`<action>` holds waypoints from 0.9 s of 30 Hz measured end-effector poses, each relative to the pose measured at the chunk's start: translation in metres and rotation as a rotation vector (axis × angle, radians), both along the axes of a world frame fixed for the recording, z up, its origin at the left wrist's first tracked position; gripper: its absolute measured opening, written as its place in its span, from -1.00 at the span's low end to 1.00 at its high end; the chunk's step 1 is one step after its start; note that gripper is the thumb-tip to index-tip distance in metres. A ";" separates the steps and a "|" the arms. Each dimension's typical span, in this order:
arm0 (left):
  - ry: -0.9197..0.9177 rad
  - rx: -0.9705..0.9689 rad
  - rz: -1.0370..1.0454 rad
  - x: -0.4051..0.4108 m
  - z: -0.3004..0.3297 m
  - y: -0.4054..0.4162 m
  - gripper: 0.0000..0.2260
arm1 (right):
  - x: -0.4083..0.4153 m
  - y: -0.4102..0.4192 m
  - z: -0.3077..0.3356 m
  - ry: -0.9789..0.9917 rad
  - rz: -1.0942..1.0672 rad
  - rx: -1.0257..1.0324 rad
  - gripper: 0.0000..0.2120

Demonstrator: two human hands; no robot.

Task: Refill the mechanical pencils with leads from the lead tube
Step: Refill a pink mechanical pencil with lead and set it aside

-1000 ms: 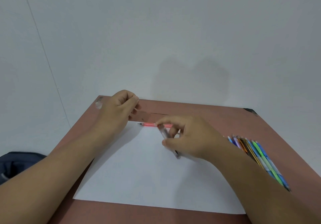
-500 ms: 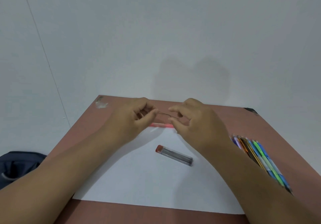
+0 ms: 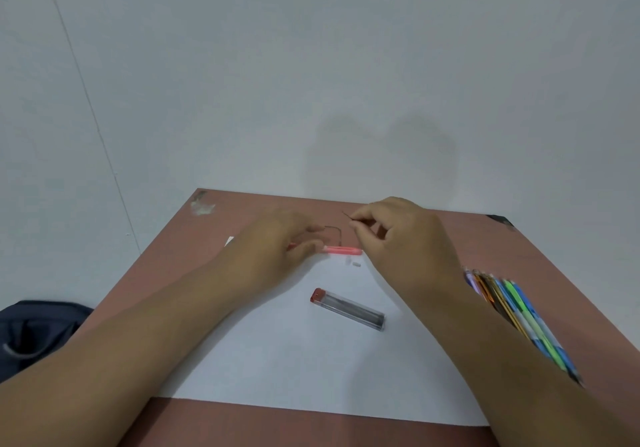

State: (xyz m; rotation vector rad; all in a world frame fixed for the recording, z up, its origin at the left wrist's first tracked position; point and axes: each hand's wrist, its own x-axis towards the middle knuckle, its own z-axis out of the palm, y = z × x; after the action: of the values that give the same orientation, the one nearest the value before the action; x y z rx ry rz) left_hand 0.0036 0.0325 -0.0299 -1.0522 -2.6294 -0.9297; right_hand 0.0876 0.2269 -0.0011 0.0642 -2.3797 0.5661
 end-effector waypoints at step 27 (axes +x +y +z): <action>0.088 0.161 0.017 -0.010 -0.001 -0.001 -0.90 | 0.021 -0.016 0.028 -0.011 0.416 -1.178 -0.96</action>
State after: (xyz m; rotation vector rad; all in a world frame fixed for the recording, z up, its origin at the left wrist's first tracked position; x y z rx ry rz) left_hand -0.0060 0.0314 -0.0311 -1.0065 -2.4428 -1.0463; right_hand 0.1087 0.2110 0.0269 0.0252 -1.6913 2.0424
